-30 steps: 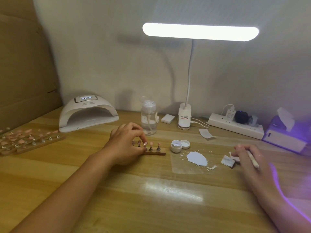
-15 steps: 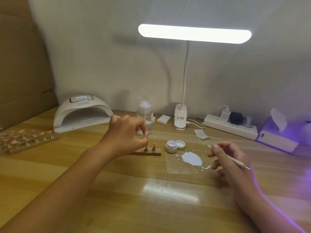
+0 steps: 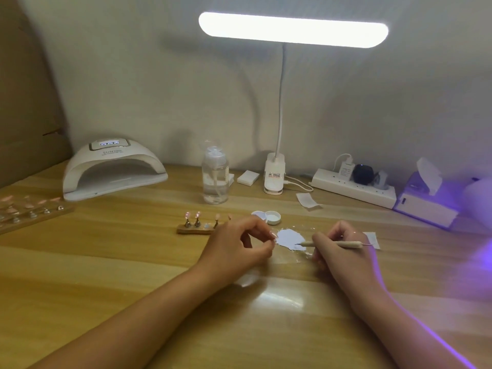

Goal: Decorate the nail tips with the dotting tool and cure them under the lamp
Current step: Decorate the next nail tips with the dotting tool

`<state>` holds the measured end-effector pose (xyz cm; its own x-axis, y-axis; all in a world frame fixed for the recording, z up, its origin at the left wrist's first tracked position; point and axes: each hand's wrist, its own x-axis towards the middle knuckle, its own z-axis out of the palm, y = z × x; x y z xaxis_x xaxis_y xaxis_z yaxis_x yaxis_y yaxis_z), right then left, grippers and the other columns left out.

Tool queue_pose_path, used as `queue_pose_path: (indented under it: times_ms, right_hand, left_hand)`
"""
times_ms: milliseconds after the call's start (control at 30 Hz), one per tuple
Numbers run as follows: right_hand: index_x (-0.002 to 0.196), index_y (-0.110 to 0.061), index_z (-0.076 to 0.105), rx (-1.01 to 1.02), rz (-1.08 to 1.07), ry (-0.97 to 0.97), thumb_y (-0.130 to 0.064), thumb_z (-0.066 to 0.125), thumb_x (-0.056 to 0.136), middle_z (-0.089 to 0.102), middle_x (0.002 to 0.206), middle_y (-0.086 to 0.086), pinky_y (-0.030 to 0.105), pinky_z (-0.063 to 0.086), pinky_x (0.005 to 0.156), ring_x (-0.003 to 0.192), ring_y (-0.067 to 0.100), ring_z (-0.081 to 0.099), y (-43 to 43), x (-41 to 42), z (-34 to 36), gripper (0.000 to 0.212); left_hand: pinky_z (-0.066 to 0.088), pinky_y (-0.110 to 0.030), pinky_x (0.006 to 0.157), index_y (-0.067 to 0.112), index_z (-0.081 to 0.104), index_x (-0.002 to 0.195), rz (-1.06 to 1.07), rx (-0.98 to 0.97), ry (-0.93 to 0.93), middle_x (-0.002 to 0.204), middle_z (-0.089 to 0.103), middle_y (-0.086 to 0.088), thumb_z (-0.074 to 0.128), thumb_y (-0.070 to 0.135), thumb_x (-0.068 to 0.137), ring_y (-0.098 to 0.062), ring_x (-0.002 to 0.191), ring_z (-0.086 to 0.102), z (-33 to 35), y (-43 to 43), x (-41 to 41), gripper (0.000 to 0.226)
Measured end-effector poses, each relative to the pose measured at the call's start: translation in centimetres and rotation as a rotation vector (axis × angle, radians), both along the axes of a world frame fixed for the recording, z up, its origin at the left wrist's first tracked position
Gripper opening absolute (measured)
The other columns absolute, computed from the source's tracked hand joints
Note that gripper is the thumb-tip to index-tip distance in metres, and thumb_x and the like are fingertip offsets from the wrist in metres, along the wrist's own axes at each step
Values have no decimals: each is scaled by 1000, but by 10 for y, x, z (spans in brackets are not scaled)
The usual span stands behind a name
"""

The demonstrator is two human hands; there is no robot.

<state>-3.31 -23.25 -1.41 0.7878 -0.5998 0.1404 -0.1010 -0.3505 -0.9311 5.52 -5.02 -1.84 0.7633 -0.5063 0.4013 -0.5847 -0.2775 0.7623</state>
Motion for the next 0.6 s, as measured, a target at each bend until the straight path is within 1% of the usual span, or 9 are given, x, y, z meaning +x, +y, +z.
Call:
queue_pose_path:
  times_ms: [100, 167, 267, 333, 400, 467, 533, 600]
  right_hand:
    - [71, -13, 55, -19, 8, 10, -21, 64, 77, 70, 60, -1, 36, 50, 61, 61, 19, 63, 1, 2, 0, 14]
    - [72, -14, 54, -35, 25, 22, -22, 65, 78, 70, 61, -1, 40, 52, 65, 62, 20, 64, 1, 2, 0, 15]
    - [72, -11, 54, -40, 21, 23, -20, 64, 78, 69, 58, 2, 42, 53, 65, 58, 18, 61, 1, 3, 0, 15]
    - [74, -9, 55, -38, -2, 3, -22, 64, 79, 69, 58, 1, 43, 53, 66, 58, 17, 62, 0, 4, -1, 17]
    - [75, -10, 54, -44, 22, 1, -26, 65, 84, 70, 60, 0, 41, 52, 65, 56, 15, 63, 1, 4, 0, 21]
    - [75, -11, 54, -50, 52, 15, -26, 65, 85, 70, 60, 1, 41, 51, 64, 59, 17, 62, 2, 4, 0, 21]
    - [75, -10, 54, -53, 30, 0, -25, 65, 84, 70, 61, 1, 43, 52, 68, 61, 18, 62, 1, 5, -1, 21]
    - [76, -12, 54, -67, 30, -2, -29, 67, 87, 71, 61, -1, 40, 52, 64, 57, 13, 62, 0, 5, -2, 24]
  left_hand:
    - [35, -10, 55, 40, 68, 79, -94, 57, 7, 75, 67, 30, 73, 16, 83, 1, 50, 47, -1, -2, -2, 25]
    - [34, -10, 55, 36, 70, 81, -126, 94, -9, 76, 66, 29, 73, 15, 84, 1, 50, 47, -2, -3, -1, 21]
    - [35, -11, 57, 35, 71, 83, -143, 140, -24, 82, 69, 23, 73, 18, 85, 1, 55, 50, -3, -4, -1, 17]
    - [35, -11, 58, 38, 69, 82, -138, 170, -45, 83, 68, 25, 73, 20, 84, 1, 57, 52, -4, -3, -1, 18]
    - [35, -11, 58, 40, 68, 81, -132, 185, -54, 82, 66, 27, 73, 22, 84, 1, 59, 53, -4, -4, -1, 19]
    - [35, -11, 58, 39, 69, 82, -128, 192, -52, 81, 66, 26, 73, 23, 85, 0, 60, 54, -3, -4, -1, 17]
    - [36, -13, 58, 38, 70, 84, -131, 205, -51, 81, 66, 24, 72, 23, 85, 0, 61, 54, -3, -4, -1, 15]
    - [36, -11, 58, 38, 69, 85, -139, 229, -40, 79, 65, 27, 72, 25, 86, 2, 62, 55, 0, -3, -1, 13]
